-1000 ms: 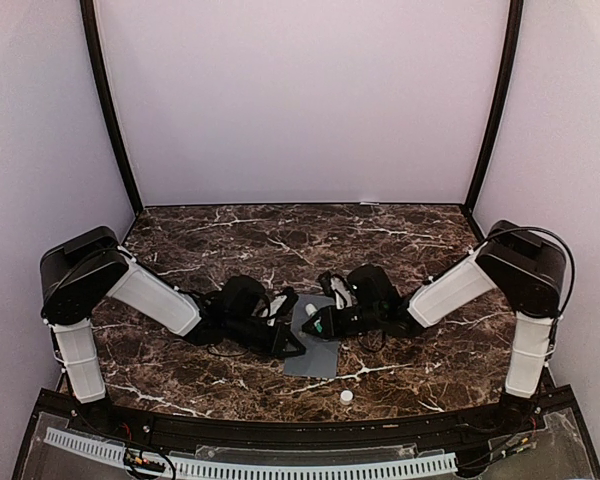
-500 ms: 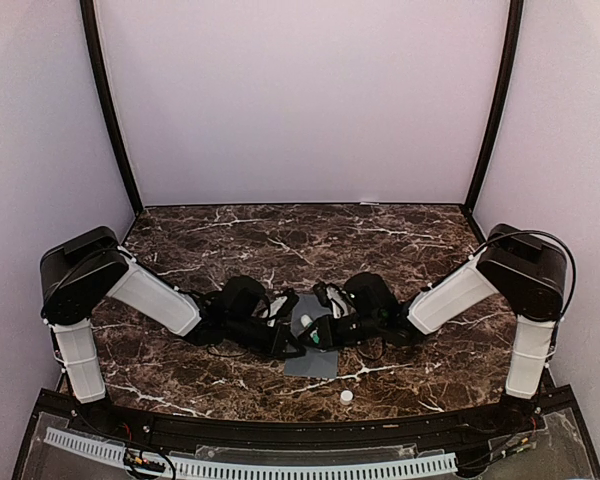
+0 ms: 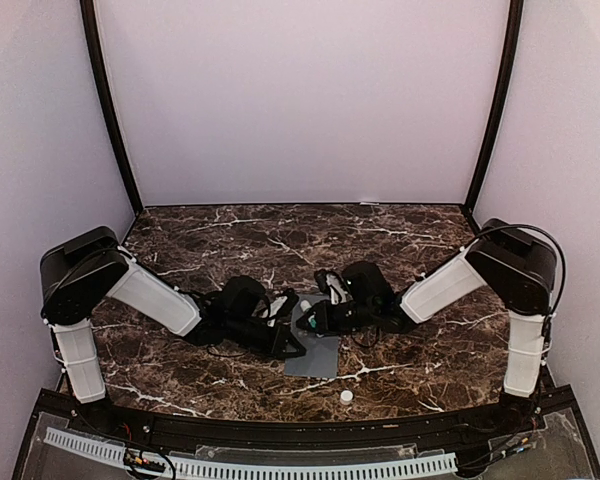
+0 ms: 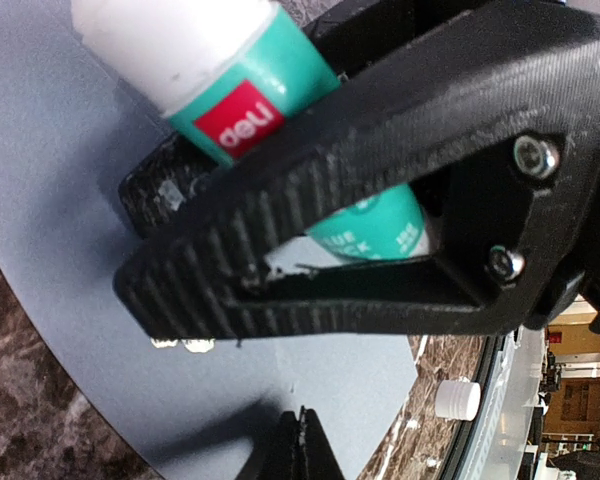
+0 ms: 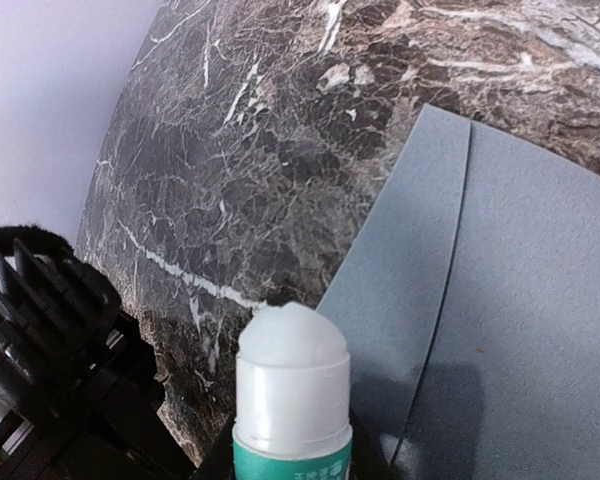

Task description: Place the letter into the envelope and seal it

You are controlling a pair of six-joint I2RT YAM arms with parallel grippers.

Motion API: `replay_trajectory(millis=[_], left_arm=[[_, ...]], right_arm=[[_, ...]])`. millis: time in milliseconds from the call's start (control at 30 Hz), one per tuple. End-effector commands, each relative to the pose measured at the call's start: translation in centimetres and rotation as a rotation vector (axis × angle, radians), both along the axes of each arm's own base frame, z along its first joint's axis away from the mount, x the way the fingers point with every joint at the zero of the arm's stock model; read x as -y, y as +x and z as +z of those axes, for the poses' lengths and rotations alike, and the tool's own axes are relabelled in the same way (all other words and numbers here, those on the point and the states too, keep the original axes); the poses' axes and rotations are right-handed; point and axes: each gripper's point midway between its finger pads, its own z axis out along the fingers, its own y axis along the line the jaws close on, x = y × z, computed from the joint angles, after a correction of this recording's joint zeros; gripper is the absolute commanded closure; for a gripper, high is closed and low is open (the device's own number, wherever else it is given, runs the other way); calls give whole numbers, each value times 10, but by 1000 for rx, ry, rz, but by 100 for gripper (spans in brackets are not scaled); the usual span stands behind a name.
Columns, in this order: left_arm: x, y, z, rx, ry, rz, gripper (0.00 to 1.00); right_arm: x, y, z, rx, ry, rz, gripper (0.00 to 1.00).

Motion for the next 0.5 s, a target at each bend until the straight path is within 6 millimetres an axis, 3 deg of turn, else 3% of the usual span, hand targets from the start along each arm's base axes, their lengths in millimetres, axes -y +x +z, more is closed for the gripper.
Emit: replay_trajectory(millis=[0,167,467], left_arm=[[-10,-7,-16,-20,61,0,100],[-10,-7,-15,-19,62,0,100],[-9,-5,-13,-13,59,2,100]], right_arm=[[13,9,-25,-22,-77,-43,100],[14,-4,-24,-43,-56,-4,100],[21,-46,-25,-96,-46,33,100]])
